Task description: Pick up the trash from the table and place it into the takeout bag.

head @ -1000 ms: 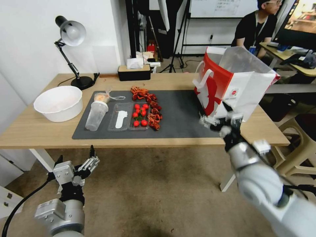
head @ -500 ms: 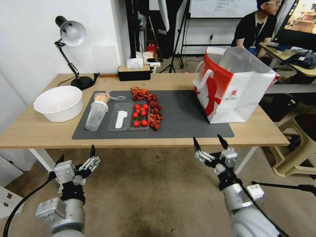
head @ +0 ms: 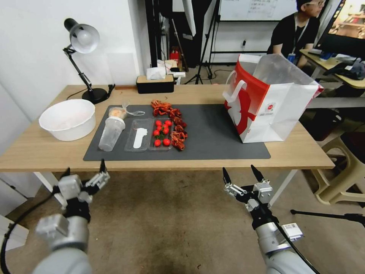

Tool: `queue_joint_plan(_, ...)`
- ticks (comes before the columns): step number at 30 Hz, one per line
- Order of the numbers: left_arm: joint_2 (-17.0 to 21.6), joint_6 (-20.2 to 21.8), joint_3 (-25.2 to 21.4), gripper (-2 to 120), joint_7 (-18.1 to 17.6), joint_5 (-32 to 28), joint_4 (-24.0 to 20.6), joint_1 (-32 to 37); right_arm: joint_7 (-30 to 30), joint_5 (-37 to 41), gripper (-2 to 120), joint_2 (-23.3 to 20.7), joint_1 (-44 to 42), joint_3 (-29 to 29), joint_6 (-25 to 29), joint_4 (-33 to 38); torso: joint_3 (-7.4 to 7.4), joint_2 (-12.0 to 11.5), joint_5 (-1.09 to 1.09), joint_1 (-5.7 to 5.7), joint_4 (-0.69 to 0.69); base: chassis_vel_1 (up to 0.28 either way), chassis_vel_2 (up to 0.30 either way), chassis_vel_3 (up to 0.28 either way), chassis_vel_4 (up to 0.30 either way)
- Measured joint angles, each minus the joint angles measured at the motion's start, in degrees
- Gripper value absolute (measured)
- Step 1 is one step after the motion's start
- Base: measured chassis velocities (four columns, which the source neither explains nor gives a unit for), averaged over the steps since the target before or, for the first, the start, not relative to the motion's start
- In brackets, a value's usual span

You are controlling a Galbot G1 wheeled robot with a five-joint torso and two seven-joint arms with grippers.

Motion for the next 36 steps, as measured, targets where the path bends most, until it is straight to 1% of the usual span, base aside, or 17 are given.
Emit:
queue_joint_plan(1,2.31,0.16,-0.48,100,0.51,-1.38,0.93,-1.36,0.03,0.00,100,-0.08,0.04,0.00,-0.08,0.03,0.00,0.00,0.00,0.00,0.00,0.000,0.000,0.000,0.000)
queue_joint_plan(2,2.31,0.16,-0.48,100,0.51,-1.38,0.93,-1.36,0.03,0.00,100,-0.08,0.04,0.00,-0.08,0.03,0.00,0.00,0.00,0.00,0.00,0.000,0.000,0.000,0.000)
queue_joint_plan(4,7.40,1.03,-1.05,100,1.36,-4.42,3.04,-4.73,0.08,-0.02,100,-0.12,0.14,-0.07,-0.27,0.11,0.00,0.00,0.01,0.00,-0.02,0.000,0.000,0.000,0.000)
queue_joint_plan(6,13.19,4.39,-1.34,100,1.90,-7.53,4.85,-9.04,0.15,-0.03,100,-0.28,0.76,-0.60,-0.58,0.15,0.01,0.00,0.00,0.02,-0.05,0.000,0.000,0.000,0.000)
queue_joint_plan(7,13.19,4.39,-1.34,100,1.90,-7.53,4.85,-9.04,0.15,-0.03,100,-0.28,0.76,-0.60,-0.58,0.15,0.01,0.00,0.00,0.02,-0.05,0.000,0.000,0.000,0.000)
queue_joint_plan(9,17.06,8.35,-1.94,100,2.56,-10.95,4.79,-11.24,0.23,0.55,100,-1.08,2.74,-1.75,-1.19,-0.12,0.00,0.00,0.02,0.02,0.02,0.000,0.000,0.000,0.000)
queue_joint_plan(11,18.61,9.98,-1.90,100,2.90,-12.57,5.55,-12.40,0.24,1.02,100,-1.63,3.67,-2.27,-1.45,-0.36,0.00,0.00,0.02,0.02,0.00,0.000,0.000,0.000,0.000)
queue_joint_plan(13,18.92,10.39,-1.86,100,2.95,-13.02,5.80,-12.62,0.25,1.12,100,-1.76,3.90,-2.39,-1.50,-0.44,0.01,0.00,0.02,0.02,-0.01,0.000,0.000,0.000,0.000)
queue_joint_plan(15,21.35,14.28,-0.69,100,3.37,-18.03,8.41,-15.75,0.25,1.36,100,-2.22,4.03,-2.52,-1.60,-0.54,0.01,0.00,0.02,0.02,0.03,0.000,0.000,0.000,0.000)
queue_joint_plan(16,22.20,15.73,0.07,100,3.60,-20.29,9.61,-17.28,0.24,1.27,100,-2.20,3.43,-2.29,-1.58,-0.42,0.01,0.00,0.02,0.02,0.00,0.000,0.000,0.000,0.000)
queue_joint_plan(17,22.20,15.73,0.07,100,3.60,-20.29,9.61,-17.28,0.24,1.27,100,-2.20,3.43,-2.29,-1.58,-0.42,0.01,0.00,0.02,0.02,0.00,0.000,0.000,0.000,0.000)
queue_joint_plan(19,23.52,18.06,1.28,100,4.21,-24.31,11.85,-20.13,0.21,0.81,100,-1.95,2.29,-1.75,-1.36,-0.12,0.00,0.00,0.00,0.02,-0.05,0.000,0.000,0.000,0.000)
queue_joint_plan(20,23.52,18.06,1.28,100,4.21,-24.31,11.85,-20.13,0.21,0.81,100,-1.95,2.29,-1.75,-1.36,-0.12,0.00,0.00,0.00,0.02,-0.05,0.000,0.000,0.000,0.000)
queue_joint_plan(23,25.07,21.00,2.88,100,5.33,-29.28,15.12,-24.70,0.18,-0.04,100,-1.39,0.80,-1.36,-1.03,0.06,0.01,0.00,0.02,0.01,-0.01,0.000,0.000,0.000,0.000)
queue_joint_plan(27,25.56,22.92,4.13,100,5.78,-32.23,16.76,-27.47,0.16,-0.38,100,-1.24,0.42,-1.30,-0.92,0.10,0.01,0.00,0.02,0.01,-0.01,0.000,0.000,0.000,0.000)
queue_joint_plan(30,25.66,25.48,6.88,100,5.77,-36.19,18.77,-31.69,0.14,-0.72,100,-1.19,0.42,-1.25,-0.87,0.10,0.00,0.00,0.02,0.01,-0.01,0.000,0.000,0.000,0.000)
queue_joint_plan(36,24.97,27.92,10.85,100,4.62,-38.25,21.20,-37.29,0.14,-1.28,100,-1.07,-0.05,-0.93,-0.73,-0.02,0.00,0.00,0.02,0.01,-0.02,0.000,0.000,0.000,0.000)
